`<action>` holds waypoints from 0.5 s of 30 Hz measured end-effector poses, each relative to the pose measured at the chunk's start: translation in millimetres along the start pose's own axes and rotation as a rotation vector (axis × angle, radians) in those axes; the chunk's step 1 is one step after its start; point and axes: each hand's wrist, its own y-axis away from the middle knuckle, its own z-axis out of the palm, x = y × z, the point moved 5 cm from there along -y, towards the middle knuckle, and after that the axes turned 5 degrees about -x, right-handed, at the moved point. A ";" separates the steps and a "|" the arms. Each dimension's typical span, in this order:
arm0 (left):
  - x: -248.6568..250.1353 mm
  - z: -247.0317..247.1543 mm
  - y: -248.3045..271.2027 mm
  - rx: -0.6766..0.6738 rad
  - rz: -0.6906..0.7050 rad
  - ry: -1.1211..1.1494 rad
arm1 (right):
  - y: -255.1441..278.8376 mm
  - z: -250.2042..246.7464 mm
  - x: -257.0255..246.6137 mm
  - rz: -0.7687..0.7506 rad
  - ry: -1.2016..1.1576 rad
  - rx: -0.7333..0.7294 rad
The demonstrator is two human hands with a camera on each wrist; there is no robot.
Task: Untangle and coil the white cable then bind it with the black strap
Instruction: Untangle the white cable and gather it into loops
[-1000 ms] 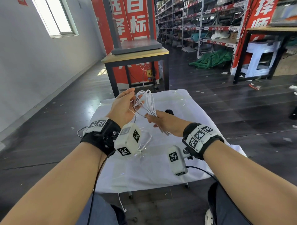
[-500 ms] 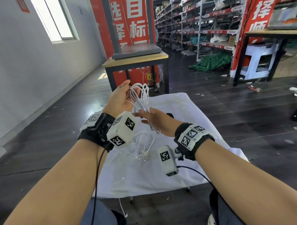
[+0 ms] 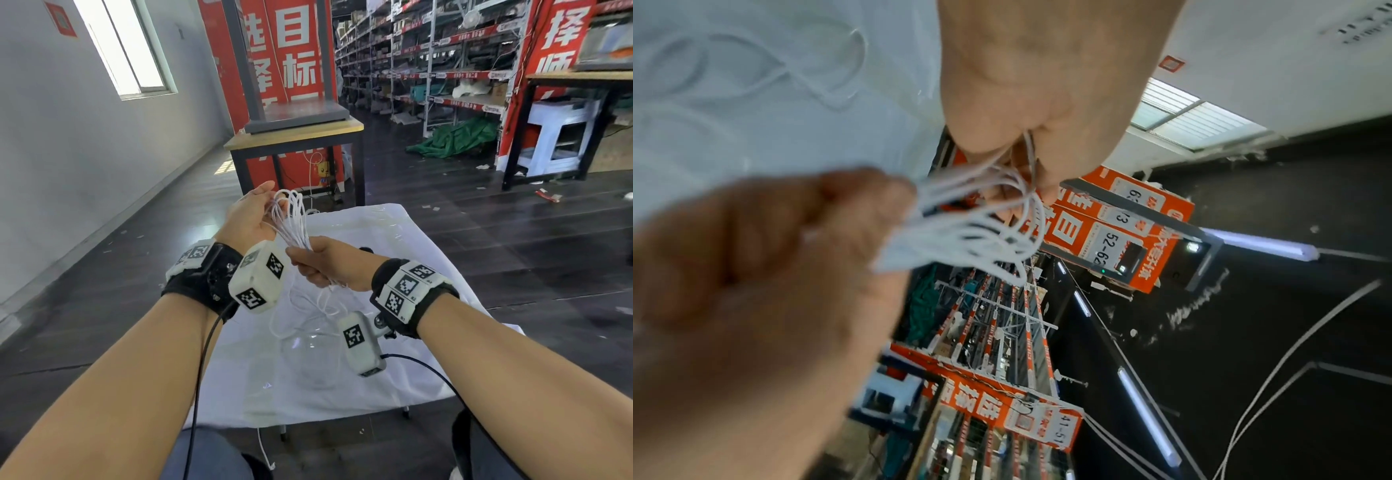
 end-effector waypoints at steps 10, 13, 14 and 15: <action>-59.6 -3.5 31.6 -0.549 -0.003 -0.904 | 9.1 -50.7 0.4 -0.134 -0.373 0.406; -95.9 3.4 47.1 -0.858 -0.128 -1.369 | 15.1 -59.5 -12.7 -0.197 -0.336 0.482; -104.4 2.2 48.9 -0.914 -0.134 -1.485 | 18.0 -63.8 -17.3 -0.214 -0.321 0.513; -111.0 0.8 47.6 -0.945 -0.119 -1.569 | 22.7 -69.8 -20.8 -0.227 -0.308 0.548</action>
